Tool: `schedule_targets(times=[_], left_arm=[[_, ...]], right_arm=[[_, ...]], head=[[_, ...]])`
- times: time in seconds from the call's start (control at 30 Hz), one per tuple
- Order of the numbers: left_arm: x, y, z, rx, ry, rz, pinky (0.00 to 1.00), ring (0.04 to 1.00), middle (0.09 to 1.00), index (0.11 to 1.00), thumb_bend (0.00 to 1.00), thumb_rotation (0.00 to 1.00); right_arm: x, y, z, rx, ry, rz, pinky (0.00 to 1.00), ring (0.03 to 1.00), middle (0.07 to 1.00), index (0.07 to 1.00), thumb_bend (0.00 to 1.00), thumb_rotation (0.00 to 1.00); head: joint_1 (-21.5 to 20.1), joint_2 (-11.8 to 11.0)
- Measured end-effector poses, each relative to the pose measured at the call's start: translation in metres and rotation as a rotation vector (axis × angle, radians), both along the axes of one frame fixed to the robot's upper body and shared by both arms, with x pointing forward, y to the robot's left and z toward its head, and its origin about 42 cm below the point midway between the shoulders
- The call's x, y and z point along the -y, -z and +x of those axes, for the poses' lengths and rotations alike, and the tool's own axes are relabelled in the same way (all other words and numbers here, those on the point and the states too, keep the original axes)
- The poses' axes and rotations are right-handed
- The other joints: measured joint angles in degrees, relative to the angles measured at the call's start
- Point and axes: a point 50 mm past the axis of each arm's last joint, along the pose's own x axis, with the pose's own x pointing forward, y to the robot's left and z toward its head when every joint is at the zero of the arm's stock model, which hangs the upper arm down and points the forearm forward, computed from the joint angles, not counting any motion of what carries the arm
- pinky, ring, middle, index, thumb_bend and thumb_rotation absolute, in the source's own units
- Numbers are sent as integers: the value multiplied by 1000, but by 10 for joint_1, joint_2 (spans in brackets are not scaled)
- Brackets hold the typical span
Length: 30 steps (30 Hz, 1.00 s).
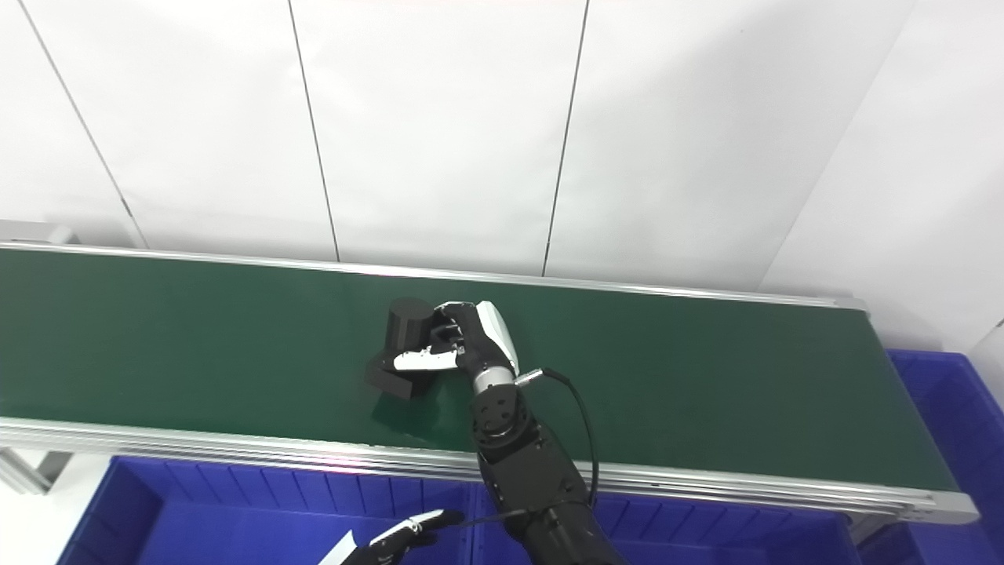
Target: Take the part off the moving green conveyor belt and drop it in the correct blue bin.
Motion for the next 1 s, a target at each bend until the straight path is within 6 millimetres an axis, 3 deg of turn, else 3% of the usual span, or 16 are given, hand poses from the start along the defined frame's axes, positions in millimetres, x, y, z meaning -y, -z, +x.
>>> schedule_targets(times=[0.17,0.4,0.53,0.6,0.63,0.67,0.7,0.73,0.8,0.97,1.0], left_arm=[[-3,0,0,0,5,8,908,936,918,861,821,867],[-5,0,1,-5,-2,-6,912,941,926,867,800,857],[-6,0,2,-7,-2,-12,911,939,926,867,808,861],[-7,0,3,-6,-2,-12,915,941,926,867,804,867],[-7,0,4,-5,-2,-10,914,940,925,865,807,873],[-8,0,4,-4,-1,-7,914,939,925,864,808,876],[-9,0,4,-4,-1,-4,915,939,925,864,809,873],[-10,0,4,-4,-1,-3,916,939,925,863,809,873],[-11,0,4,-10,-2,1,911,934,919,859,814,864],[-14,1,7,-25,-9,3,917,937,920,857,802,861],[-15,1,8,-25,-9,5,922,938,919,856,799,856]], right_arm=[[3,4,-3,19,32,12,426,511,504,484,521,0],[3,8,-7,37,43,14,383,454,471,494,525,0],[4,9,-9,51,53,6,390,462,480,489,526,0],[4,10,-9,57,60,6,500,503,493,484,526,0],[5,10,-10,62,65,7,402,437,471,490,527,0],[6,9,-12,68,69,13,368,415,463,492,527,0],[7,10,-15,71,74,24,245,291,428,506,523,0],[8,10,-18,78,81,44,223,269,422,509,523,0],[12,8,-25,91,93,94,315,376,469,491,525,0],[25,-4,-39,151,111,200,283,366,482,486,525,0],[28,-6,-41,160,114,215,347,429,494,482,524,0]], head=[[-5,0],[-10,-2],[-12,-3],[-13,-2],[-13,-2],[-14,-2],[-18,-3],[-18,-3],[-18,-3],[-25,-3],[-25,-3]])
